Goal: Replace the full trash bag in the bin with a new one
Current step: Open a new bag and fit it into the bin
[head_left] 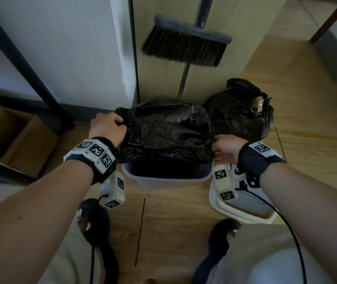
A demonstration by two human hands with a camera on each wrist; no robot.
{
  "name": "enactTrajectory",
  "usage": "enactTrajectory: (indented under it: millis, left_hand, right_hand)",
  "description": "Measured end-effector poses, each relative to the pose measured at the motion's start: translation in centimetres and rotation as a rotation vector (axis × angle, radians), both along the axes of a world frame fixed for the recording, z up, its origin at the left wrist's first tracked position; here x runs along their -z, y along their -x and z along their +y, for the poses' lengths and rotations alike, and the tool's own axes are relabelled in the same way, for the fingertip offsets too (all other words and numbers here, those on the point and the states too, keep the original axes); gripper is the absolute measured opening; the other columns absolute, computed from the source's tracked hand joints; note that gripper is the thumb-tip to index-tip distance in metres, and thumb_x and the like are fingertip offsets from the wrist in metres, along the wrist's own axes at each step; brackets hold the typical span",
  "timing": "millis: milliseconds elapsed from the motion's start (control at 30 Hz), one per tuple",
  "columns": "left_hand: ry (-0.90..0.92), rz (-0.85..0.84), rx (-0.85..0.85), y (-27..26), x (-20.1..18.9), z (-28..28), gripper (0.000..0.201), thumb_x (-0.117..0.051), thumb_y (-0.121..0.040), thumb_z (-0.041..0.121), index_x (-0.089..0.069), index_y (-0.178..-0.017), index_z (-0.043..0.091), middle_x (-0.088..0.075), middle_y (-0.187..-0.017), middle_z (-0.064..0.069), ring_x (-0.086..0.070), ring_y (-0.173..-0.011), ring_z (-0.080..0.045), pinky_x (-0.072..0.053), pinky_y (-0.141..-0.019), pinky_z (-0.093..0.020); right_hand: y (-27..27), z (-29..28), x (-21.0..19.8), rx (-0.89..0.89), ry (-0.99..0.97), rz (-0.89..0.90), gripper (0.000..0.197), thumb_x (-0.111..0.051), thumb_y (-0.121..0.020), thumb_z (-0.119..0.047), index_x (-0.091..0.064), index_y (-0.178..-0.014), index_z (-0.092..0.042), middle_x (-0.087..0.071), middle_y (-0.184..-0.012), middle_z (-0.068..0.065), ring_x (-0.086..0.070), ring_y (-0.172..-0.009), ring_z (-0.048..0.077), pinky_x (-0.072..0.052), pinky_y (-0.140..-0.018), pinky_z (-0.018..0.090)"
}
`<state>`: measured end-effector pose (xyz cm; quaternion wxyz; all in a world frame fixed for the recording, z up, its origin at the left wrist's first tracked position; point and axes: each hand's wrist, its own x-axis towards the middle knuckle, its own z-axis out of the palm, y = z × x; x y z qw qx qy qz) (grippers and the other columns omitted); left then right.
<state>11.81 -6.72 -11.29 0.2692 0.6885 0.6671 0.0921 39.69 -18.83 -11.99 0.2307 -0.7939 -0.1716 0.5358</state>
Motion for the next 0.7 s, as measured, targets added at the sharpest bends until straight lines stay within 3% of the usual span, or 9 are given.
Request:
enactTrajectory:
  millis: [67,200,300,367,433,533,633,700]
  left_hand:
    - [0.079,-0.025,-0.029,0.4,-0.1,-0.7,0.034,-0.052,-0.086,0.022,-0.064,-0.118,0.019,-0.053,-0.132,-0.014,-0.052,-0.119,-0.035,-0.044,-0.102,-0.038]
    - [0.273,0.045,0.022,1.0,0.6,-1.7,0.033,-0.040,-0.095,0.006,-0.059,-0.119,-0.006,-0.059,-0.126,-0.023,-0.056,-0.117,-0.037,-0.044,-0.094,-0.038]
    - [0.363,0.069,0.083,1.3,0.9,-2.4,0.032,-0.043,-0.094,0.005,-0.059,-0.120,-0.007,-0.059,-0.127,-0.021,-0.058,-0.117,-0.034,-0.047,-0.090,-0.035]
    - [0.389,0.053,0.046,1.5,0.8,-2.8,0.027,-0.045,-0.092,0.002,-0.062,-0.112,-0.005,-0.062,-0.117,-0.019,-0.060,-0.111,-0.034,-0.047,-0.084,-0.034]
    - [0.325,-0.052,-0.036,1.6,0.9,-2.9,0.026,-0.046,-0.088,0.004,-0.065,-0.105,-0.001,-0.064,-0.104,-0.017,-0.061,-0.102,-0.034,-0.047,-0.084,-0.035]
    - [0.087,-0.203,-0.171,1.7,0.2,-2.5,0.029,-0.051,-0.084,0.012,-0.066,-0.109,0.012,-0.066,-0.115,-0.011,-0.060,-0.107,-0.031,-0.045,-0.091,-0.033]
    - [-0.027,-0.268,-0.151,0.9,-1.2,-3.0,0.019,-0.056,-0.081,0.019,-0.067,-0.097,0.020,-0.067,-0.109,-0.006,-0.060,-0.104,-0.027,-0.046,-0.087,-0.031]
    - [-0.171,-0.170,-0.066,0.3,-2.0,-3.6,0.012,-0.059,-0.077,0.024,-0.068,-0.086,0.024,-0.065,-0.105,-0.004,-0.057,-0.106,-0.029,-0.046,-0.092,-0.037]
  right_hand:
    - [-0.2,-0.3,0.2,0.006,-0.069,-0.126,0.054,-0.052,-0.083,0.011,-0.052,-0.132,-0.013,-0.062,-0.122,0.020,-0.063,-0.106,0.036,-0.054,-0.089,0.047]
    - [-1.3,-1.4,-0.1,0.128,-0.138,-0.205,0.042,-0.053,-0.083,0.013,-0.060,-0.120,-0.006,-0.063,-0.112,0.026,-0.065,-0.085,0.033,-0.060,-0.070,0.041]
    - [-2.2,-2.7,-0.1,0.069,-0.065,-0.446,0.016,-0.059,-0.080,0.005,-0.067,-0.092,-0.002,-0.067,-0.104,0.027,-0.067,-0.092,0.039,-0.056,-0.083,0.052]
    - [-2.5,-3.4,-0.1,0.041,-0.011,-0.588,0.013,-0.060,-0.079,-0.003,-0.066,-0.090,-0.001,-0.068,-0.098,0.023,-0.067,-0.089,0.040,-0.057,-0.082,0.052]
    - [-2.1,-3.7,-0.4,0.016,-0.027,-0.616,0.018,-0.063,-0.077,-0.009,-0.064,-0.095,-0.011,-0.068,-0.102,0.018,-0.066,-0.093,0.038,-0.056,-0.085,0.048]
    - [-1.1,-3.4,-1.6,0.010,-0.183,-0.709,0.031,-0.066,-0.077,-0.020,-0.063,-0.107,-0.016,-0.066,-0.110,0.008,-0.062,-0.102,0.030,-0.050,-0.086,0.032]
    - [1.0,-2.6,-3.8,-0.023,-0.358,-0.767,0.011,-0.062,-0.080,-0.028,-0.067,-0.086,-0.019,-0.067,-0.090,0.002,-0.061,-0.086,0.024,-0.044,-0.074,0.028]
    - [2.5,-2.3,-4.9,-0.101,-0.440,-0.795,0.023,-0.059,-0.079,-0.034,-0.062,-0.064,-0.016,-0.062,-0.067,0.001,-0.057,-0.069,0.022,-0.044,-0.065,0.029]
